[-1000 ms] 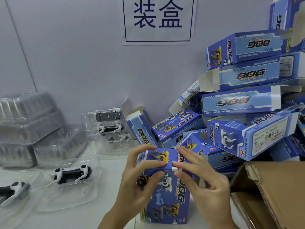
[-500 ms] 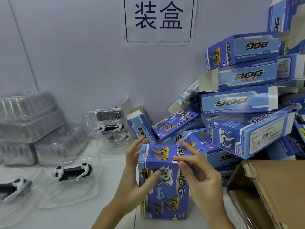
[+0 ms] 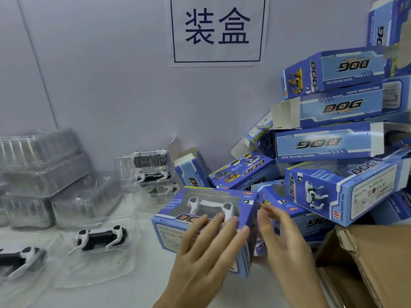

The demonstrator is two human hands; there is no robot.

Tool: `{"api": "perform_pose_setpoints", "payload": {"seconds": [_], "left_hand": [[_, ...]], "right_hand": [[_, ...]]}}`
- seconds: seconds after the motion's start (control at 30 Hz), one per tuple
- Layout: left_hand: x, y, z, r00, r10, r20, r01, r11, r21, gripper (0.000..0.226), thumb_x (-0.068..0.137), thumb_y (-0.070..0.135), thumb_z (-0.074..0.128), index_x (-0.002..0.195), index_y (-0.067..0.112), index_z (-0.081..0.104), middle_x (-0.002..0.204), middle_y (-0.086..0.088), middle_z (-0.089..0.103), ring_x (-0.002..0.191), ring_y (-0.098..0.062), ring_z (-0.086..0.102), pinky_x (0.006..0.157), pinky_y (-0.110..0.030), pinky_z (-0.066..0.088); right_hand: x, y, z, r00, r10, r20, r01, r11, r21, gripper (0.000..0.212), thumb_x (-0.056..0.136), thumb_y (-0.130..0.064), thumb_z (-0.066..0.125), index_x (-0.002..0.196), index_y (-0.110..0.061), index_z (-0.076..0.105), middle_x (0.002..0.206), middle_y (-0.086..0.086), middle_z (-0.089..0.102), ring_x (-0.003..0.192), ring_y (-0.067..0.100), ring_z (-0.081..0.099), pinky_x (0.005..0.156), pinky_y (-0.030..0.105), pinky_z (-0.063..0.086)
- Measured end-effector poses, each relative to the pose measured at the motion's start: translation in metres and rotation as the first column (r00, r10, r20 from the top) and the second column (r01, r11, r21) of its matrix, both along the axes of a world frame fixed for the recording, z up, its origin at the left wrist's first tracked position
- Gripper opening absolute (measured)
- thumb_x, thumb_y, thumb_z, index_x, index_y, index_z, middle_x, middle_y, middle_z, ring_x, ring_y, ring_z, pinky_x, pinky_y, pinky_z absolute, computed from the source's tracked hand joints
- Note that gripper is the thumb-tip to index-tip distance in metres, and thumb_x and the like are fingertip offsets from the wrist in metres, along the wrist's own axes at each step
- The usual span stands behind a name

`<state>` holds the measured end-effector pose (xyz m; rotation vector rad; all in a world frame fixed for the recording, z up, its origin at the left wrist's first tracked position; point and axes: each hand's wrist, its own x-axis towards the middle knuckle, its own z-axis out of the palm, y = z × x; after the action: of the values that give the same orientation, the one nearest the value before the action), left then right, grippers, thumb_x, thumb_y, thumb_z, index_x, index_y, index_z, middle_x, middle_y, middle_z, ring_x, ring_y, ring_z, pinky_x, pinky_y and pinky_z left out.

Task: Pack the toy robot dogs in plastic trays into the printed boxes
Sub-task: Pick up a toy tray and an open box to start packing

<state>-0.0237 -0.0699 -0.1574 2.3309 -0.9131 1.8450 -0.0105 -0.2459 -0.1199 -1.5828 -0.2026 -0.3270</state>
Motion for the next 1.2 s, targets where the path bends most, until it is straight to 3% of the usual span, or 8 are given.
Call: {"api": "perform_pose_setpoints", "payload": {"seconds": [0.07,0.17,0.4,0.57,0.67,0.83,1.0,1.2], "left_hand": [[-0.001,-0.004,-0.001,0.995,0.039,0.095,-0.044,0.997,0.058,0.047,0.107,0.017,0.045,0.153,0.015,0.045,0.146,-0.005,0.058,0.133,-0.024,0.060,0.111,-0.044,0.048],[-0.004,-0.003,0.001,0.992,0.054,0.118,-0.071,0.987,0.146,0.040,0.108,0.019,0.048,0.147,0.018,0.049,0.144,-0.008,0.061,0.133,-0.022,0.061,0.117,-0.037,0.045],[-0.011,0.017,0.011,0.966,-0.080,-0.246,0.125,0.977,0.174,0.080,0.080,0.008,0.072,0.154,0.016,0.042,0.161,-0.014,0.038,0.152,-0.028,0.040,0.121,-0.041,0.038],[-0.015,0.028,0.030,0.886,-0.256,-0.387,0.137,0.941,-0.309,0.057,0.102,0.035,0.054,0.153,0.013,0.044,0.165,-0.016,0.030,0.151,-0.034,0.037,0.120,-0.041,0.036],[-0.010,0.035,0.038,0.858,-0.378,-0.348,0.007,0.686,-0.728,0.051,0.105,0.046,0.041,0.149,0.023,0.052,0.159,0.000,0.044,0.151,-0.022,0.037,0.122,-0.036,0.031],[-0.003,0.052,0.059,0.421,-0.848,-0.322,-0.306,0.201,-0.931,0.042,0.098,0.056,0.058,0.140,0.054,0.053,0.140,0.011,0.065,0.116,-0.005,0.069,0.097,-0.034,0.050],[-0.009,0.052,0.055,0.290,-0.864,-0.411,-0.250,0.346,-0.904,0.079,0.077,0.077,0.072,0.147,0.066,0.037,0.145,0.035,0.054,0.124,-0.015,0.068,0.092,-0.045,0.060],[-0.027,0.042,0.065,0.135,-0.946,-0.294,-0.261,0.252,-0.932,0.080,0.093,0.020,0.068,0.153,0.058,0.033,0.154,0.009,0.056,0.136,-0.022,0.060,0.118,-0.051,0.041]], "right_hand": [[-0.003,0.003,0.004,0.978,0.180,-0.108,-0.166,0.978,0.127,0.053,0.068,-0.079,0.070,0.110,-0.047,0.071,0.111,-0.015,0.071,0.084,0.005,0.074,0.068,0.039,0.064],[-0.005,0.004,0.005,0.937,0.301,-0.177,-0.266,0.944,0.197,0.051,0.054,-0.062,0.080,0.103,-0.057,0.071,0.107,-0.012,0.075,0.087,0.007,0.076,0.068,0.038,0.062],[0.001,-0.004,0.004,0.924,0.345,-0.166,-0.272,0.897,0.350,0.068,0.050,-0.051,0.098,0.111,-0.060,0.069,0.105,0.003,0.080,0.098,0.025,0.077,0.076,0.045,0.061],[0.013,-0.018,0.005,0.927,0.346,-0.143,-0.254,0.863,0.438,0.066,0.056,-0.035,0.087,0.116,-0.056,0.067,0.105,-0.011,0.079,0.083,0.017,0.079,0.058,0.032,0.060],[0.015,-0.019,0.003,0.923,0.357,-0.146,-0.260,0.855,0.449,0.064,0.059,-0.034,0.085,0.116,-0.058,0.067,0.119,-0.010,0.077,0.104,0.026,0.077,0.071,0.039,0.063],[0.019,-0.021,-0.001,0.907,0.398,-0.139,-0.292,0.832,0.472,0.068,0.064,-0.027,0.082,0.127,-0.051,0.066,0.131,-0.004,0.072,0.116,0.028,0.072,0.103,0.053,0.053],[0.015,-0.020,0.000,0.881,0.455,-0.128,-0.338,0.796,0.502,0.067,0.070,-0.018,0.076,0.128,-0.051,0.067,0.132,-0.003,0.071,0.120,0.029,0.070,0.106,0.051,0.049],[0.005,-0.015,0.006,0.885,0.451,-0.116,-0.354,0.813,0.463,0.068,0.075,-0.008,0.062,0.128,-0.049,0.069,0.130,-0.012,0.072,0.119,0.011,0.069,0.098,0.040,0.049]]}}
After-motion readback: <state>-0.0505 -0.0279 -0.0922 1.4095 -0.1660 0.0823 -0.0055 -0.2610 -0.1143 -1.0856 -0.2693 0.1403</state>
